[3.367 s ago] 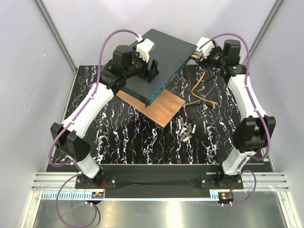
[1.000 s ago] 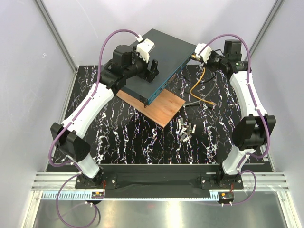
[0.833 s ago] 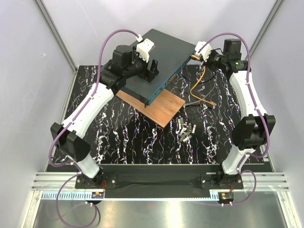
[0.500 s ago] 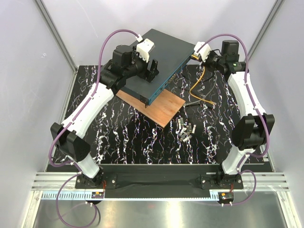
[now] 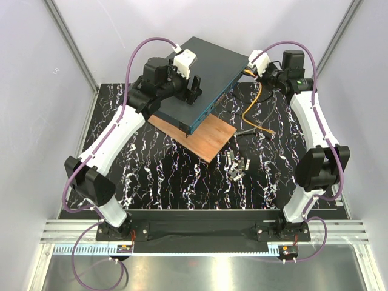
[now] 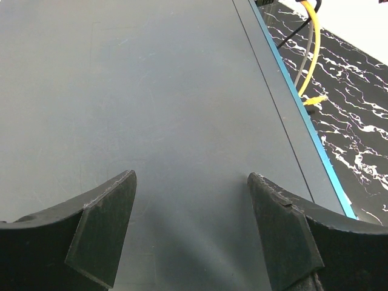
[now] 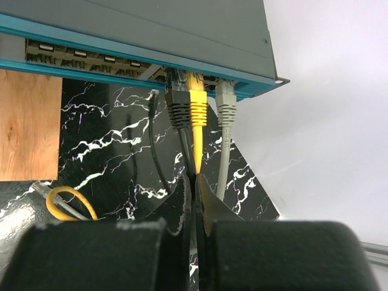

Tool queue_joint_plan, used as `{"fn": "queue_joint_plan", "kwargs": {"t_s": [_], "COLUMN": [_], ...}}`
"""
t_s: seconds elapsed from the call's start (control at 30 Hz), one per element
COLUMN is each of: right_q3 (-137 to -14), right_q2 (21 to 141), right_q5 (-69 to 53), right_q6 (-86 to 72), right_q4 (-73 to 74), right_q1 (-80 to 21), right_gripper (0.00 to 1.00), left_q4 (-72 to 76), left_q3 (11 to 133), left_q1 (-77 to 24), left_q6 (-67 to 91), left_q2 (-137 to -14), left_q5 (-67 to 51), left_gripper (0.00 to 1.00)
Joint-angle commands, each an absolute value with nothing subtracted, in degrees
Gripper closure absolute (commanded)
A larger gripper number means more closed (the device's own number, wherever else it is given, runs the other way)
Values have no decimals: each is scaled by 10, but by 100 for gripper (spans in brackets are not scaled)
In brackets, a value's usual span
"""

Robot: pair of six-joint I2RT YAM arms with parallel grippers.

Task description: Insert the plug into the switch port

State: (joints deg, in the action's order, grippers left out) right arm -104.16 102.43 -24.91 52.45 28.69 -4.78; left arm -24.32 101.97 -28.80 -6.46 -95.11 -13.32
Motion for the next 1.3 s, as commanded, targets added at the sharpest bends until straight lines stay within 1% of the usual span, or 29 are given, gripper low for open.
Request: {"fn": "queue_joint_plan", "kwargs": {"t_s": [0.0,0.23,0.4,0.5,0.63,0.8,1.1,1.27], "right_q3": [-1052,-1053,-1121,-1136,-1114,-1095,-1176,-1178], "right_q2": [1024,1044,1056,1055,1046,1063,1085,1073], "right_q5": [-306,-301,-307,-325,-331,-316,-322,-331], "right_q6": [512,511,490,473,474,467,428,406], "right_q4": [176,174,177,192,191,164,159,151], "right_q1": [-88,-95,-95,-98,-107,-117,-125,-130], "right_gripper": [100,100,100,100,100,100,100,100], "left_q4": [-217,-220,-221,-218,-215,-215,-215,-214], "left_q3": [1045,1043,1045,1046,1044,1042,1037,1035], "left_q1": [-285,-283,-281,-280,-280,-276,-269,-268], "left_q6": [-69,-70,-70,-68,-66,-69,-69,-68], "left_q2": [-957,-954,-954,-956,-957,-955,-954,-955], "left_q5": [-148,-146,-146,-147,-148,-149,-153,-156], "left_gripper": [21,21,21,21,21,21,21,21]}}
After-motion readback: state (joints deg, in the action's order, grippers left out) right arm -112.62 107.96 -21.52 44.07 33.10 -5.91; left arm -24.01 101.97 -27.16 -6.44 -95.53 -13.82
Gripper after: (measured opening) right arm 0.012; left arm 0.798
